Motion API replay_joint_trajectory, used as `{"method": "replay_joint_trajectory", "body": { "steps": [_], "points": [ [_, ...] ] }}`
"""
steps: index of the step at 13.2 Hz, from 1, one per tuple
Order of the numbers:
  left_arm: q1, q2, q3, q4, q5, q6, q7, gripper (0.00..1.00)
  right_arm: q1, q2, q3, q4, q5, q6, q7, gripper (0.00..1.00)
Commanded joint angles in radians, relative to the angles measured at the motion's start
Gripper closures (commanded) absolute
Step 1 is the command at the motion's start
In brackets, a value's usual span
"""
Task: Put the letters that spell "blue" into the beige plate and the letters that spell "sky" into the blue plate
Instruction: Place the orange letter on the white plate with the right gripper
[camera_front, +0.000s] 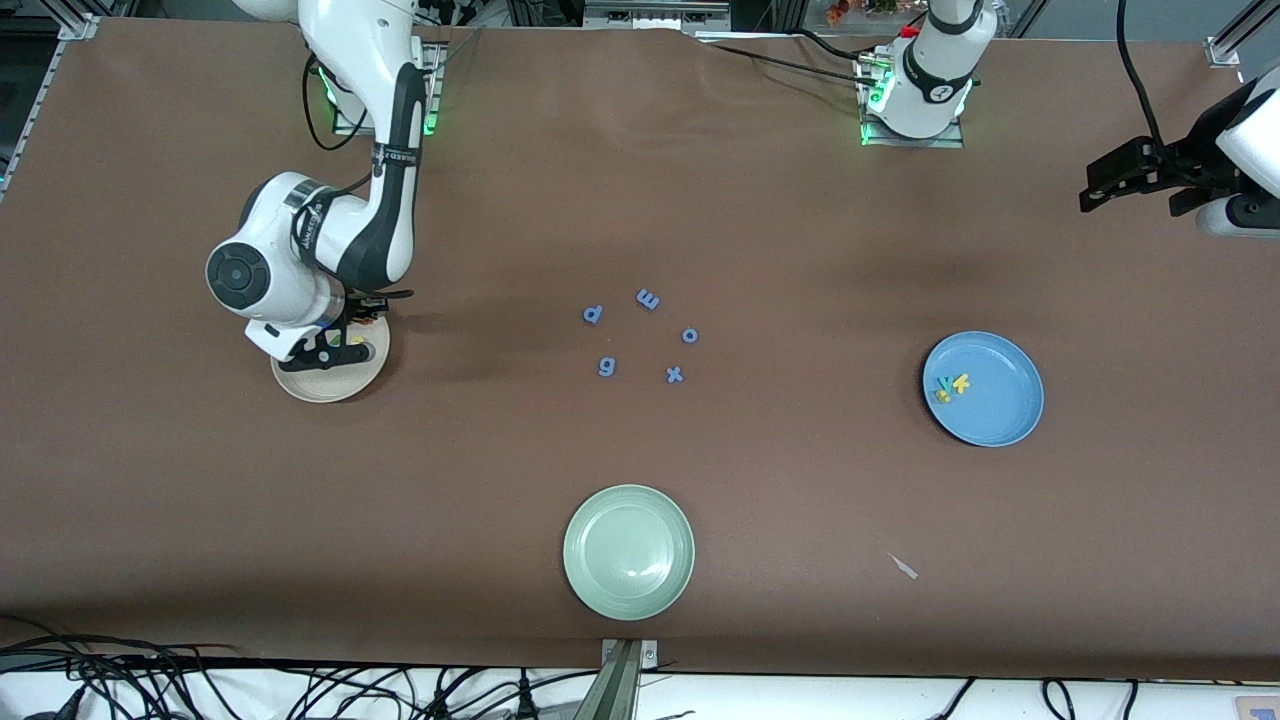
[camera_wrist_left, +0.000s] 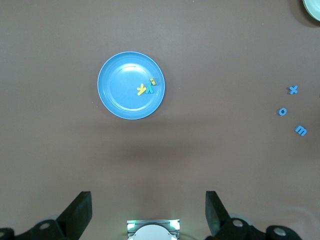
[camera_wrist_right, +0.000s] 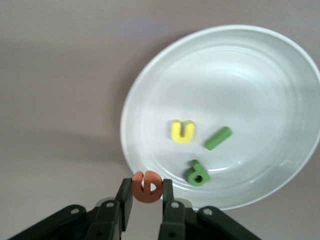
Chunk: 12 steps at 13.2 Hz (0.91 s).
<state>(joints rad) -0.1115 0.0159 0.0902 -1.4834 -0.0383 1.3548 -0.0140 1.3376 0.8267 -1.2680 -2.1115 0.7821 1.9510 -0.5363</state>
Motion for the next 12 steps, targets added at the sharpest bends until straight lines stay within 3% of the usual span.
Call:
{"method": "replay_joint_trajectory", "body": {
  "steps": [1,2,3,5,12],
  "points": [
    [-0.002,-0.011,0.005,-0.003,-0.018,-0.016,-0.009,0.00,-0.027,0.000,0.002,-0.005,0.029,0.011,-0.028,0.86],
    [-0.002,-0.011,0.003,-0.002,-0.018,-0.029,-0.008,0.00,-0.035,0.002,0.002,0.007,0.029,0.003,-0.022,0.39],
    [-0.004,-0.013,0.003,0.000,-0.018,-0.034,-0.008,0.00,-0.044,0.002,0.002,0.011,0.029,0.002,-0.014,0.00],
    [-0.010,-0.005,0.002,0.000,-0.018,-0.033,-0.006,0.00,-0.055,0.002,-0.002,0.053,0.029,-0.026,-0.019,0.00],
    [-0.004,-0.005,0.002,-0.003,-0.020,-0.032,-0.006,0.00,-0.172,0.000,-0.030,0.283,0.014,-0.320,-0.014,0.00]
  ]
}}
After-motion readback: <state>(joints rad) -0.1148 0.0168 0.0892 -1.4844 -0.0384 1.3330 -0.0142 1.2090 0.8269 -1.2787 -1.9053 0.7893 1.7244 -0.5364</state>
